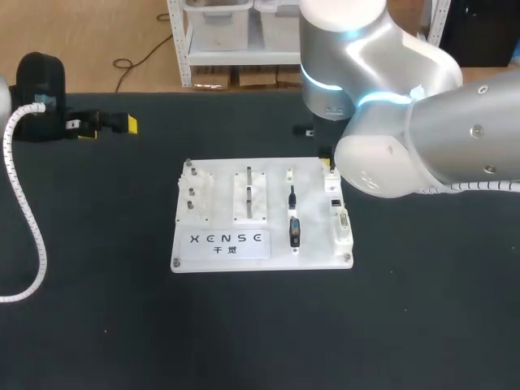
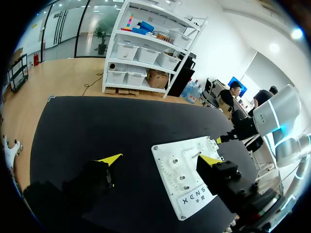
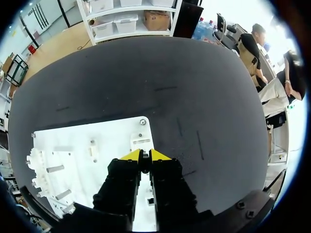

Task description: Insert the USB connector, Ethernet cable, and multi-pin plug into their matching sockets one by one.

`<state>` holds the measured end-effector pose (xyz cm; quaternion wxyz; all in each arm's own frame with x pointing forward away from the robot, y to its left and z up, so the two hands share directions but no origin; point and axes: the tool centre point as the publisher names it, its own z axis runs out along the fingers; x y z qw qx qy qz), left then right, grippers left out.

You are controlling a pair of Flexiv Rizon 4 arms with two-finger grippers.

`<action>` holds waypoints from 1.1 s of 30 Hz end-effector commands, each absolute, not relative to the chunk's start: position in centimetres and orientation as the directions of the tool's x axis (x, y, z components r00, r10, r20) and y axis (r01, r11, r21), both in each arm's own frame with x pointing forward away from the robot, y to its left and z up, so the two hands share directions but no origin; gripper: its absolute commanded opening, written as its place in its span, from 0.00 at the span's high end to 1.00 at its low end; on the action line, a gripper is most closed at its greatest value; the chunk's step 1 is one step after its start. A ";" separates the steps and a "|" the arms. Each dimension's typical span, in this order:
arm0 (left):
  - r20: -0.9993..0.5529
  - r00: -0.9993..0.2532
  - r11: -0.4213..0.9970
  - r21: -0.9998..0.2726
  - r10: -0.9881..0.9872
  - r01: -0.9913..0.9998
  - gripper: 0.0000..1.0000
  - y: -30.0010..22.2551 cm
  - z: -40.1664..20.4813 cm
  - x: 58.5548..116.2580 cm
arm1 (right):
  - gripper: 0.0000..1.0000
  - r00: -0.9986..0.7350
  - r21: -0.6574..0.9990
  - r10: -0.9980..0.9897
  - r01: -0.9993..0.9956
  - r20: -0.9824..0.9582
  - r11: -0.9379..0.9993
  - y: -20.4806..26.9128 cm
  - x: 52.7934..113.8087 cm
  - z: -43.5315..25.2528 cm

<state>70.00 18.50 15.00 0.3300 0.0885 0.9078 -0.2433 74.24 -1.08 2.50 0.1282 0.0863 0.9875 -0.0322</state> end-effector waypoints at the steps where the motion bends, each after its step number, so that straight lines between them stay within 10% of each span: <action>1: -0.642 -0.767 0.866 -0.383 0.000 0.321 0.00 18.5 15.0 70.0 | 1.00 -0.952 -0.038 0.165 0.181 -0.259 0.983 -1.4 74.0 1.7; 33: -0.642 -0.767 0.866 -0.383 0.000 0.321 0.00 18.5 15.0 70.0 | 1.00 -0.976 0.011 0.144 0.144 -0.166 0.989 -2.2 74.8 0.4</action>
